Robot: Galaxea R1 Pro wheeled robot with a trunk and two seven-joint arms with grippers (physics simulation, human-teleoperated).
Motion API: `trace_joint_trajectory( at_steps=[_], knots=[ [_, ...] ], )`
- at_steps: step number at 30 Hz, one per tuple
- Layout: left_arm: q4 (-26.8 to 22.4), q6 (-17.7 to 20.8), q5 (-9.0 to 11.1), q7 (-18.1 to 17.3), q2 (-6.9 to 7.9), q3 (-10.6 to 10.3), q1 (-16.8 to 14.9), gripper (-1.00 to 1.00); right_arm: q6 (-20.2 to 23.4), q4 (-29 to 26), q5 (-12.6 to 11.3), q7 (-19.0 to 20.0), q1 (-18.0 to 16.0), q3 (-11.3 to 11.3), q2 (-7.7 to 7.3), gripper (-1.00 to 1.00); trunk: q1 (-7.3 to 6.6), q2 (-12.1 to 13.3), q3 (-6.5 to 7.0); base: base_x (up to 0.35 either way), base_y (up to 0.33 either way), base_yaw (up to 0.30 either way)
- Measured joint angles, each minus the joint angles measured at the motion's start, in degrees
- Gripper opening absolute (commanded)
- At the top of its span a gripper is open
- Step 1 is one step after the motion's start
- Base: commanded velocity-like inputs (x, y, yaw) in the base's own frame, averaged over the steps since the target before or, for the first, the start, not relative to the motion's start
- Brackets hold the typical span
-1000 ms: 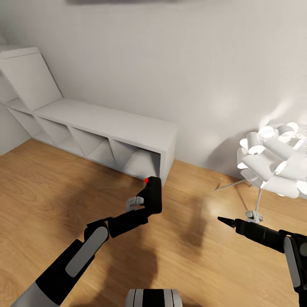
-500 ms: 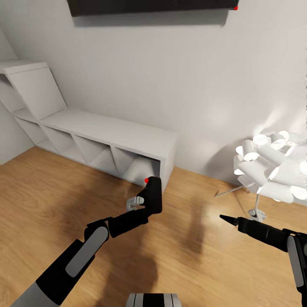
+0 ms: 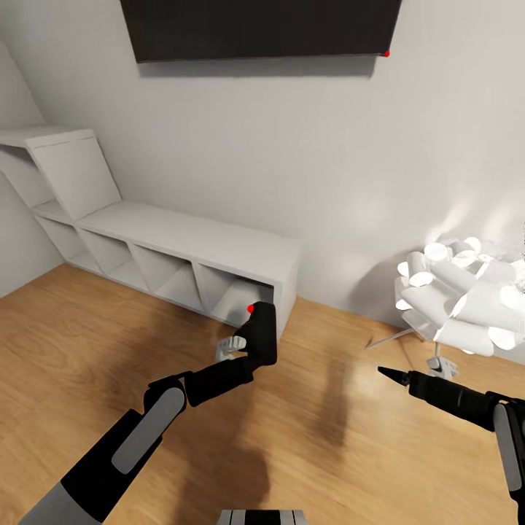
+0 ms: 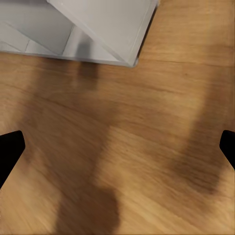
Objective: Attach the digital camera to the camera tripod in the bedroom.
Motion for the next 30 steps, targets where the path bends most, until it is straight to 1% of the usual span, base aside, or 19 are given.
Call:
trace_joint_trajectory(
  at_steps=[9,15,30],
  knots=[
    [0.0,0.0,0.1,0.0,0.01,0.1,0.0,-1.0,0.0,0.0,0.0,0.0,0.0,-0.8,0.0,1.0,-0.23,0.1,2.0,0.0,0.0,0.0],
    [0.0,0.0,0.1,0.0,0.01,0.5,0.0,-1.0,0.0,0.0,0.0,0.0,0.0,-0.9,0.0,1.0,-0.39,0.2,3.33,0.0,0.0,0.0],
    [0.0,0.0,0.1,0.0,0.01,0.6,0.0,-1.0,0.0,0.0,0.1,0.1,0.0,-0.9,0.0,1.0,-0.77,0.4,6.65,0.0,0.0,0.0]
  ],
)
